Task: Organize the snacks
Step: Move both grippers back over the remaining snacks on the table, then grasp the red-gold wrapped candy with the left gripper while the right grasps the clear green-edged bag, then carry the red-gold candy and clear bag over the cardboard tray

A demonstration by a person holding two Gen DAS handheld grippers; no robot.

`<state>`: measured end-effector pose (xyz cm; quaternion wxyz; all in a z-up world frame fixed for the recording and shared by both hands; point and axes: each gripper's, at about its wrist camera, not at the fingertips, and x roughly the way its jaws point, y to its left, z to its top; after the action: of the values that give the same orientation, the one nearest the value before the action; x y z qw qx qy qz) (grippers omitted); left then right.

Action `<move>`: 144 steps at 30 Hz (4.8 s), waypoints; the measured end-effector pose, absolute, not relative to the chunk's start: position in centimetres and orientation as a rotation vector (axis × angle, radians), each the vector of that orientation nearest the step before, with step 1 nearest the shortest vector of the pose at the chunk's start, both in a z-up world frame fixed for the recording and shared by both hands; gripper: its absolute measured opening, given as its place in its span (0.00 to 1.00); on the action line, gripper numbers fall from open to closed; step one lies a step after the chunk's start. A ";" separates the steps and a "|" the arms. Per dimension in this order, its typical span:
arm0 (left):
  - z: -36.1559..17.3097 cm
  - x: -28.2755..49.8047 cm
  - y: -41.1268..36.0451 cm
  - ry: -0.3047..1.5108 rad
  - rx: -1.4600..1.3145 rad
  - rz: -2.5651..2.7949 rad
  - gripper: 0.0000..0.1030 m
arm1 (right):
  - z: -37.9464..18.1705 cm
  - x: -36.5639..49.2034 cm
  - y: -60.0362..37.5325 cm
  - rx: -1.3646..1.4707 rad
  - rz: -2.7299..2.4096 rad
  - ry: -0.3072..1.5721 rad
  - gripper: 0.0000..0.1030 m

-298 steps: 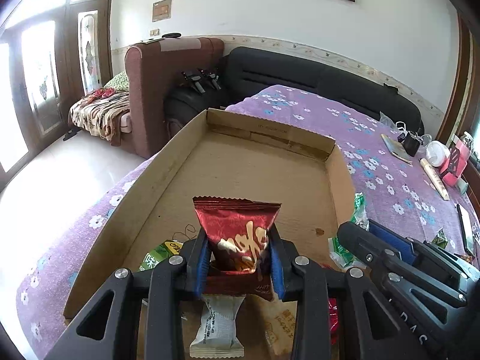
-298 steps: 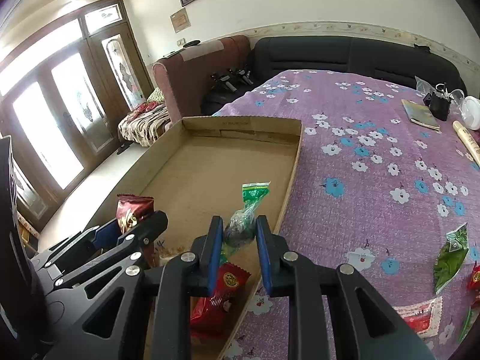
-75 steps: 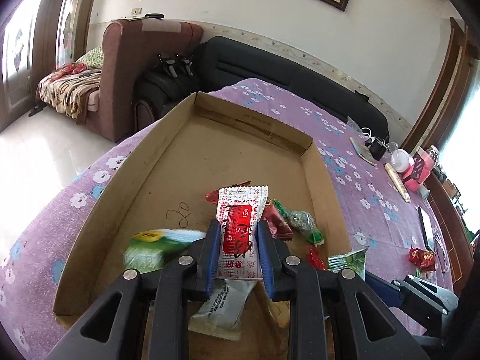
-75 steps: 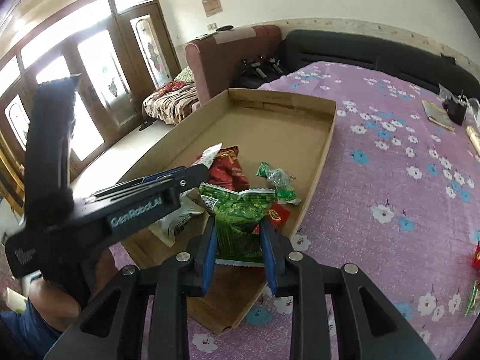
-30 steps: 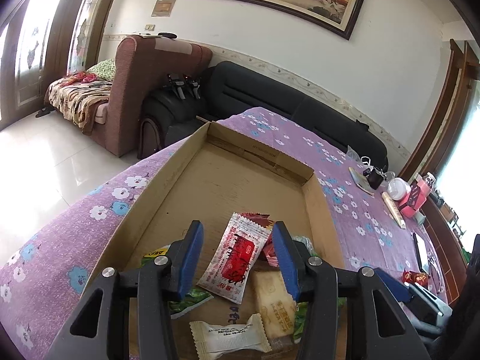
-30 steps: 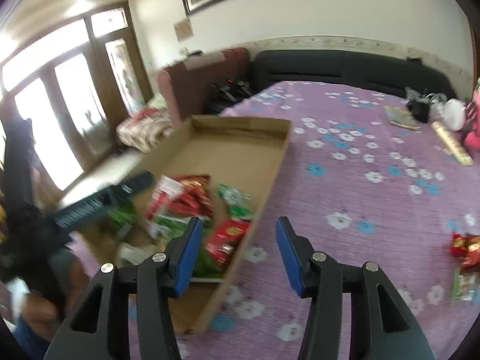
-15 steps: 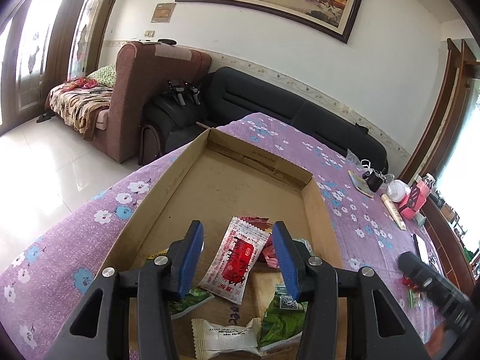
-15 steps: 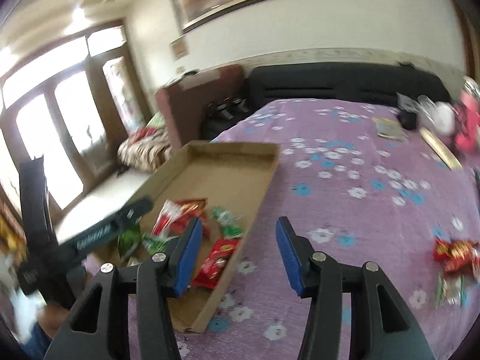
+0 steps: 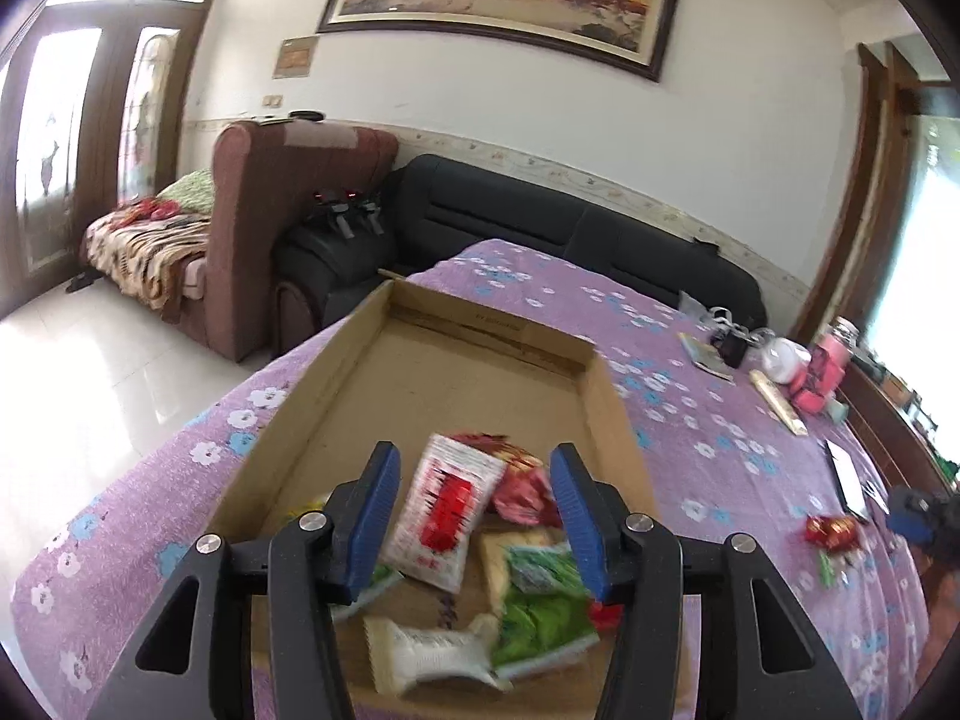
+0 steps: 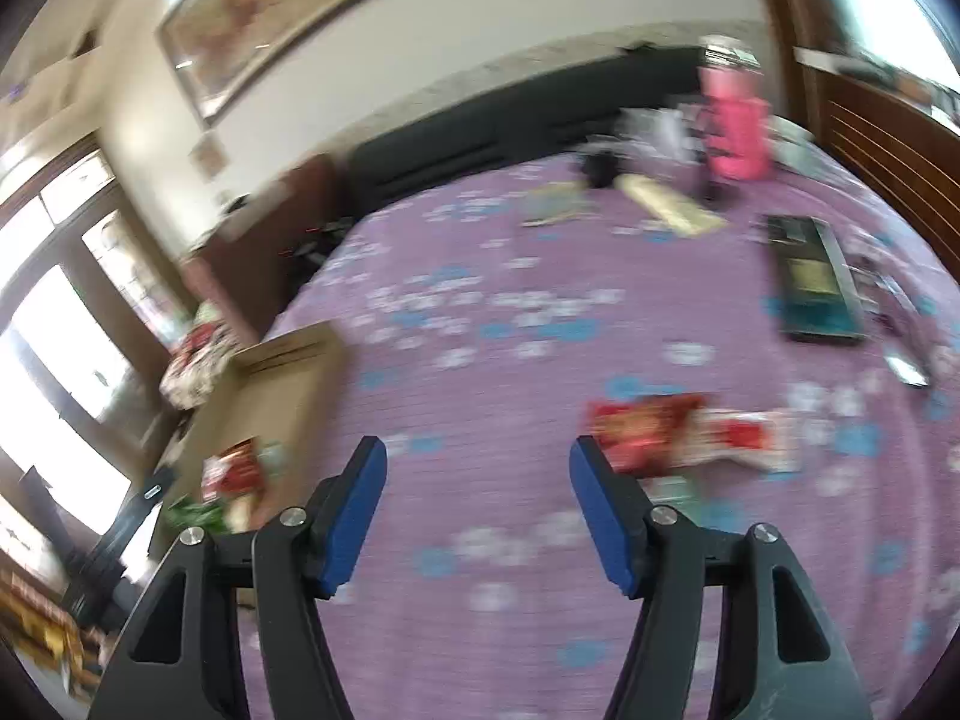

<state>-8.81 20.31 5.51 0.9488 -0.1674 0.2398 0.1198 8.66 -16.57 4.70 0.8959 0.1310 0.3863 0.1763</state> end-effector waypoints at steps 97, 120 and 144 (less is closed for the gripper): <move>1.3 9.4 -0.4 0.980 -0.181 -0.057 0.36 | -0.2 11.5 -17.0 0.099 0.370 0.924 0.27; 4.7 1.3 -0.1 0.643 -0.031 -0.069 0.36 | 1.5 9.1 -14.9 0.038 0.476 0.732 0.27; 5.8 -0.3 -1.5 0.506 0.105 0.038 0.37 | 1.7 9.2 -15.2 0.047 0.460 0.715 0.27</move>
<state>-0.29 -1.49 5.76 0.9667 0.0517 0.2501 0.0190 9.17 -15.15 1.69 0.9108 0.0227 0.3466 0.2230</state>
